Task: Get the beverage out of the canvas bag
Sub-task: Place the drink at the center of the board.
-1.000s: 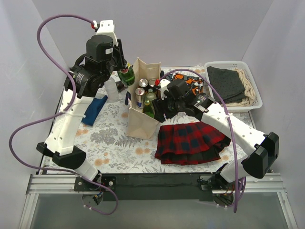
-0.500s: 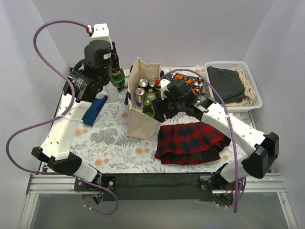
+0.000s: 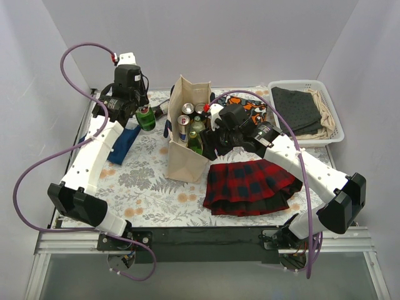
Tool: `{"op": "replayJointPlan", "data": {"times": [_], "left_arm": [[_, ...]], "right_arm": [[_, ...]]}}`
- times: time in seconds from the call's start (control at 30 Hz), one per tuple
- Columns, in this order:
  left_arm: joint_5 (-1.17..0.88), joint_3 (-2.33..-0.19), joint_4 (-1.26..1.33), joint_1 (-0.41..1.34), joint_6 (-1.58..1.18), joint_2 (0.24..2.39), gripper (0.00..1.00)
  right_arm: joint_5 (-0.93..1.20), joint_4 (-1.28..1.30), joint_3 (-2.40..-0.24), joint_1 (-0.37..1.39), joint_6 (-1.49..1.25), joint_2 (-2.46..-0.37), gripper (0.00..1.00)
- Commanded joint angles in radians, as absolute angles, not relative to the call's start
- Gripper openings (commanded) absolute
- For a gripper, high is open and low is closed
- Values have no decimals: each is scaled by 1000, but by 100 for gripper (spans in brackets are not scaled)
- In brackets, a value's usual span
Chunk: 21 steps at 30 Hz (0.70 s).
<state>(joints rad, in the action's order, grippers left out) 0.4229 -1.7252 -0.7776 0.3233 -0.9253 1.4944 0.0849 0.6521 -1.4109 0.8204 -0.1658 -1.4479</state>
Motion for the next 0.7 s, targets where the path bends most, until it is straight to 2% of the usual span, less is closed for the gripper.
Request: {"op": "replayJointPlan", "data": {"times": [0.0,0.67], "left_arm": [[364,-1706,-551,319,-960,1437,0],[344,-1503,-313,310,-968,1517,0]], "right_arm": [[86,678,-1448,824,-161,-1425,70],[75,681,-1448,825,-160,-1431,70]]}}
